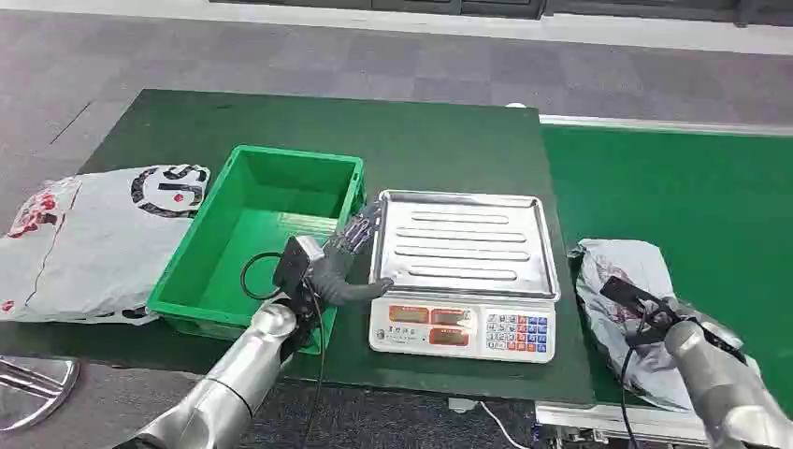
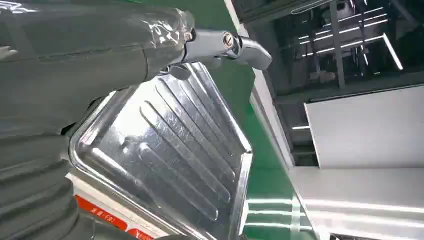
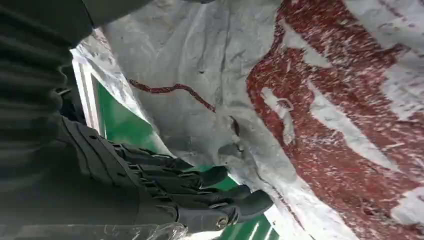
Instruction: Moved the parcel from conveyor to table for the left to box.
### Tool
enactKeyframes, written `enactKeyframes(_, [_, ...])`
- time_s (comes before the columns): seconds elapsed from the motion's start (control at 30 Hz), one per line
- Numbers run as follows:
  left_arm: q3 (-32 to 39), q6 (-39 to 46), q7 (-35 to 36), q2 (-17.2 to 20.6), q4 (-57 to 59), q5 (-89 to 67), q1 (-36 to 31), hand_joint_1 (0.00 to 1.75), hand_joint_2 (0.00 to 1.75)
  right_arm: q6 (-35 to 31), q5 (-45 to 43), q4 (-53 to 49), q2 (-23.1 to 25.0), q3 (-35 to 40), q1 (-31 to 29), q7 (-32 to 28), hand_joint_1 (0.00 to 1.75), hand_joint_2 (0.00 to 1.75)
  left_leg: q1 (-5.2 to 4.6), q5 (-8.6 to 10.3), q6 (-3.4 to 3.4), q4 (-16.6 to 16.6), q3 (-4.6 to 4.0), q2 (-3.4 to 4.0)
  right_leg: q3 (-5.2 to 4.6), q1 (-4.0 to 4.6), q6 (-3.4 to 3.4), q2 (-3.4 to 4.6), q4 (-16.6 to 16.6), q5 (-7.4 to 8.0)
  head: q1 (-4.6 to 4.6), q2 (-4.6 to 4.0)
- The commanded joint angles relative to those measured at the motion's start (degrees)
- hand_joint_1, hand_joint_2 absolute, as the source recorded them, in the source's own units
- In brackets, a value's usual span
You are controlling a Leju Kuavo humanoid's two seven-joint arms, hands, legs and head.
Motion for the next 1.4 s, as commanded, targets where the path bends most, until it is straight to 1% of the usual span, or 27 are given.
enactKeyframes(0.03, [1.5,-0.1,0.3,0.7,3.4,-0.4,-1.7,0.0,1.75,0.4,0.1,5.4,0.7,3.1,-2.2,-0.1,0.0,1.75,0.11,-0.04,-0.21,0.0,0.13,0.13,0.12,0.09,-0.04,0.16,-0.1,0.03,0.0,0.0])
enactKeyframes(0.07, [1.5,-0.1,0.3,0.7,3.4,-0.4,-1.7,0.0,1.75,0.4,0.1,5.4,0.7,3.1,-2.2,-0.1,0.0,1.75,0.12,-0.04,-0.27,-0.1,0.2,0.18,0.18,0.09,-0.05,0.22,-0.1,0.05,0.0,0.0])
enactKeyframes(0.1, [1.5,-0.1,0.3,0.7,3.4,-0.4,-1.7,0.0,1.75,0.4,0.1,5.4,0.7,3.1,-2.2,-0.1,0.0,1.75,0.07,-0.03,-0.17,0.0,0.11,0.1,0.1,0.05,-0.03,0.13,-0.1,0.01,0.0,0.0])
enactKeyframes(0.2, [1.5,-0.1,0.3,0.7,3.4,-0.4,-1.7,0.0,1.75,0.4,0.1,5.4,0.7,3.1,-2.2,-0.1,0.0,1.75,0.07,-0.04,-0.13,0.0,0.07,0.09,0.08,0.05,-0.02,0.11,-0.1,0.01,0.0,0.0])
enactKeyframes(0.33, [1.5,-0.1,0.3,0.7,3.4,-0.4,-1.7,0.0,1.75,0.4,0.1,5.4,0.7,3.1,-2.2,-0.1,0.0,1.75,0.11,-0.04,-0.26,-0.1,0.18,0.17,0.18,0.08,-0.05,0.21,-0.1,0.04,0.0,0.0])
enactKeyframes(0.4, [1.5,-0.1,0.3,0.8,3.9,-0.4,-2.1,0.0,1.75,4.3,-0.2,5.7,0.8,3.2,-2.4,-2.9,0.0,1.75,0.1,-0.04,-0.23,0.0,0.15,0.14,0.15,0.07,-0.04,0.18,-0.1,0.04,0.0,0.0])
enactKeyframes(0.43, [1.6,0.0,0.3,0.8,3.9,-0.4,-2.1,0.0,1.75,4.3,-0.2,5.7,0.8,3.2,-2.4,-3.0,0.03,1.75,0.07,-0.05,-0.18,0.0,0.11,0.13,0.1,0.05,-0.04,0.16,-0.1,0.02,0.0,0.0])
enactKeyframes(0.47, [1.7,0.1,0.3,0.8,4.0,-0.4,-2.2,0.0,1.75,4.2,0.0,5.3,0.9,3.4,-2.6,-3.5,1.12,1.75,0.1,-0.04,-0.24,0.0,0.14,0.15,0.14,0.07,-0.05,0.19,-0.1,0.03,0.0,0.0])
enactKeyframes(0.5, [1.8,0.3,0.3,0.9,3.9,-0.4,-2.0,0.0,1.75,3.9,-0.2,5.0,1.2,3.3,-2.9,-3.9,1.75,1.75,0.13,-0.05,-0.29,-0.1,0.19,0.18,0.2,0.09,-0.06,0.22,-0.1,0.05,0.0,0.0])
enactKeyframes(0.53, [1.8,0.3,0.3,0.9,3.9,-0.4,-2.0,0.0,1.75,3.9,-0.2,5.0,1.2,3.3,-2.9,-3.9,1.75,1.75,0.1,-0.04,-0.21,0.0,0.12,0.16,0.11,0.07,-0.05,0.19,-0.1,0.03,0.0,0.0])
enactKeyframes(0.57, [2.0,0.5,0.3,1.1,3.3,-0.3,-1.5,0.0,1.75,2.8,-0.5,4.0,1.8,3.1,-3.4,-5.2,1.75,1.75,0.12,-0.05,-0.29,-0.1,0.18,0.24,0.16,0.09,-0.06,0.28,-0.1,0.06,0.0,0.0])
enactKeyframes(0.67, [2.4,1.0,0.3,1.5,2.0,-0.3,-0.3,0.0,1.75,0.2,-1.7,2.3,2.8,2.1,-4.9,-7.4,1.75,1.75,0.09,-0.06,-0.22,0.0,0.15,0.36,0.1,0.06,-0.04,0.39,-0.1,0.08,0.0,0.0])
enactKeyframes(0.77, [2.5,0.9,0.3,1.8,0.9,-0.5,0.8,0.0,1.75,-1.2,-2.4,0.4,3.0,1.6,-4.7,-9.2,1.75,1.75,0.09,-0.06,-0.27,-0.1,0.19,0.5,0.1,0.06,-0.06,0.53,-0.1,0.12,0.0,0.0])
enactKeyframes(0.8, [2.3,0.8,0.3,1.8,0.9,-0.7,0.8,0.0,1.75,-1.2,-2.4,0.0,2.8,1.7,-4.2,-9.2,1.75,1.75,0.05,-0.05,-0.24,-0.1,0.18,0.45,0.1,0.03,-0.06,0.48,-0.1,0.1,0.0,0.0])
enactKeyframes(0.83, [2.1,0.5,0.3,1.7,1.4,-0.8,0.7,0.0,1.75,1.5,-2.3,-1.1,1.8,2.4,-2.4,-9.8,1.75,1.75,0.03,-0.05,-0.17,0.0,0.12,0.32,0.07,0.02,-0.04,0.34,0.0,0.08,0.0,0.0])
enactKeyframes(0.87, [2.0,0.7,0.3,1.5,1.4,-0.8,0.6,0.0,1.75,1.4,-2.8,-2.0,1.2,2.2,-0.6,-10.4,1.75,1.75,0.07,-0.05,-0.26,-0.1,0.19,0.38,0.13,0.05,-0.07,0.42,-0.1,0.11,0.0,0.0])
enactKeyframes(0.9, [2.1,0.7,0.3,1.5,1.4,-0.7,0.7,0.0,1.75,1.3,-2.9,-2.0,1.1,2.1,-0.2,-10.7,1.75,1.75,0.07,-0.02,-0.18,-0.1,0.15,0.11,0.17,0.06,-0.05,0.13,-0.1,0.04,0.0,0.0])
enactKeyframes(0.93, [2.0,0.7,0.3,1.5,1.4,-0.7,0.7,0.0,1.75,1.1,-3.0,-2.3,1.0,2.3,0.2,-12.0,1.75,1.75,0.12,-0.02,-0.24,-0.1,0.23,0.1,0.24,0.09,-0.07,0.13,-0.2,0.05,0.0,0.0])
enactKeyframes(0.97, [2.0,0.6,0.3,1.5,1.3,-0.7,0.8,0.0,1.75,1.1,-3.0,-2.3,1.0,2.3,0.4,-12.2,1.75,1.75,0.07,-0.01,-0.13,-0.1,0.17,0.03,0.17,0.05,-0.04,0.04,-0.1,0.02,0.0,0.0])
enactKeyframes(1.03, [1.9,0.6,0.3,1.6,1.3,-0.7,0.8,0.0,1.75,1.1,-3.0,-2.4,1.1,2.6,0.4,-12.5,1.75,1.75,0.13,-0.05,-0.27,-0.1,0.3,0.16,0.29,0.1,-0.07,0.2,-0.2,0.05,0.0,0.0])
enactKeyframes(1.1, [1.9,0.6,0.3,1.7,1.3,-0.6,0.8,0.0,1.75,1.3,-3.2,-2.5,1.2,2.7,0.2,-13.1,1.75,1.75,0.05,-0.04,-0.15,0.0,0.16,0.16,0.13,0.03,-0.05,0.18,-0.1,0.04,0.0,0.0])
enactKeyframes(1.17, [1.9,0.7,0.3,1.8,1.1,-0.5,0.8,0.0,1.75,1.1,-3.3,-2.8,1.4,3.1,-0.1,-13.7,1.75,1.75,0.1,-0.05,-0.27,-0.1,0.25,0.27,0.21,0.07,-0.07,0.3,-0.2,0.08,0.0,0.0])
enactKeyframes(1.23, [2.0,0.7,0.3,1.8,1.1,-0.5,0.9,0.0,1.75,1.0,-3.3,-2.9,1.5,3.1,-0.2,-14.0,1.75,1.75,0.03,-0.02,-0.14,0.0,0.12,0.17,0.08,0.02,-0.05,0.18,0.0,0.04,0.0,0.0])
enactKeyframes(1.4, [2.0,0.7,0.3,1.8,1.1,-0.5,0.9,0.0,1.75,1.0,-3.3,-2.9,1.5,3.1,-0.2,-14.0,1.75,1.75,0.08,-0.04,-0.23,-0.1,0.2,0.24,0.15,0.06,-0.07,0.27,-0.1,0.06,0.0,0.0])
